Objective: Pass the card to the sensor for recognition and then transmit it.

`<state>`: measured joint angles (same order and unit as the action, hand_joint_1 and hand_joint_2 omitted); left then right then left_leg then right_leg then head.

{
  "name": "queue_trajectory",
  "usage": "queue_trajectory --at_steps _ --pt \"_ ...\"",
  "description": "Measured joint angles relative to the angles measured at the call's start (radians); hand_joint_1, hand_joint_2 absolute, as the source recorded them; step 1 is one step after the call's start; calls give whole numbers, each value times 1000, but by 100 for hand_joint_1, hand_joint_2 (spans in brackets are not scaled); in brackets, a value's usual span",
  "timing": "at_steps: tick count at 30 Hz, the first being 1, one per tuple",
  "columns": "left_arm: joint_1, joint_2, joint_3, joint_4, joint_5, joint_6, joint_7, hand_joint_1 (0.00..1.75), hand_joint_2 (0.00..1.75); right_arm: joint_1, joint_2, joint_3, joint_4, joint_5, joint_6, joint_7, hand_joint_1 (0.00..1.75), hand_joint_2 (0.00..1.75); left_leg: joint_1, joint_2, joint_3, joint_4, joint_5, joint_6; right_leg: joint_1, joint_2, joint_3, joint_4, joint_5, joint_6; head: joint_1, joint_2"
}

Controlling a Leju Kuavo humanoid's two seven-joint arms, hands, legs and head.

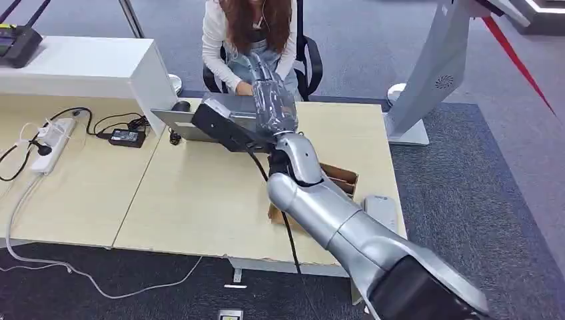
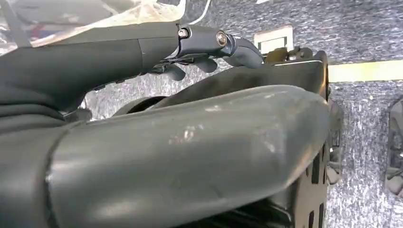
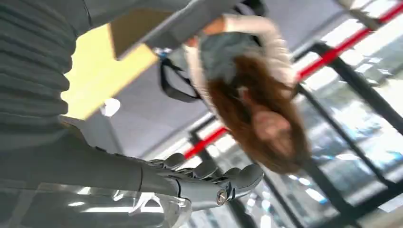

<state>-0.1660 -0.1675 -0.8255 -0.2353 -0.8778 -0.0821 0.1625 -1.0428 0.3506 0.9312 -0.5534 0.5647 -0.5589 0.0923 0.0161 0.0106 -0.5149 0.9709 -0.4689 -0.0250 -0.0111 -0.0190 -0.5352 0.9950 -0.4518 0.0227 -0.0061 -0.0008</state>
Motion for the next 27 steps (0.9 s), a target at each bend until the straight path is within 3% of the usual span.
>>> queue_trajectory --at_steps 5,9,15,19,27 --pt "12 7 0 0 11 11 15 0 0 180 -58 -90 -241 168 90 27 0 175 0 0 0 0 0 0 0 0 0 -1 0 0 0 0" --pt "15 12 0 0 9 13 24 0 0 304 -118 -158 -393 257 118 47 0 175 -1 1 0 0 -1 1 0 0 0 -1 0 0 0 0" --pt "20 18 2 0 36 33 50 0 0 472 -197 -230 -574 265 114 78 0 175 -1 1 1 0 -1 1 -1 0 1 -1 0 0 0 0" --pt "23 21 3 0 45 41 60 0 0 570 -233 -242 -674 279 108 69 0 175 0 1 0 0 -1 0 -1 0 0 -1 0 0 0 0" --pt "25 25 4 0 53 44 64 0 0 645 -278 -246 -824 343 124 88 0 175 0 1 0 0 -1 0 -1 0 1 -1 0 0 0 0"
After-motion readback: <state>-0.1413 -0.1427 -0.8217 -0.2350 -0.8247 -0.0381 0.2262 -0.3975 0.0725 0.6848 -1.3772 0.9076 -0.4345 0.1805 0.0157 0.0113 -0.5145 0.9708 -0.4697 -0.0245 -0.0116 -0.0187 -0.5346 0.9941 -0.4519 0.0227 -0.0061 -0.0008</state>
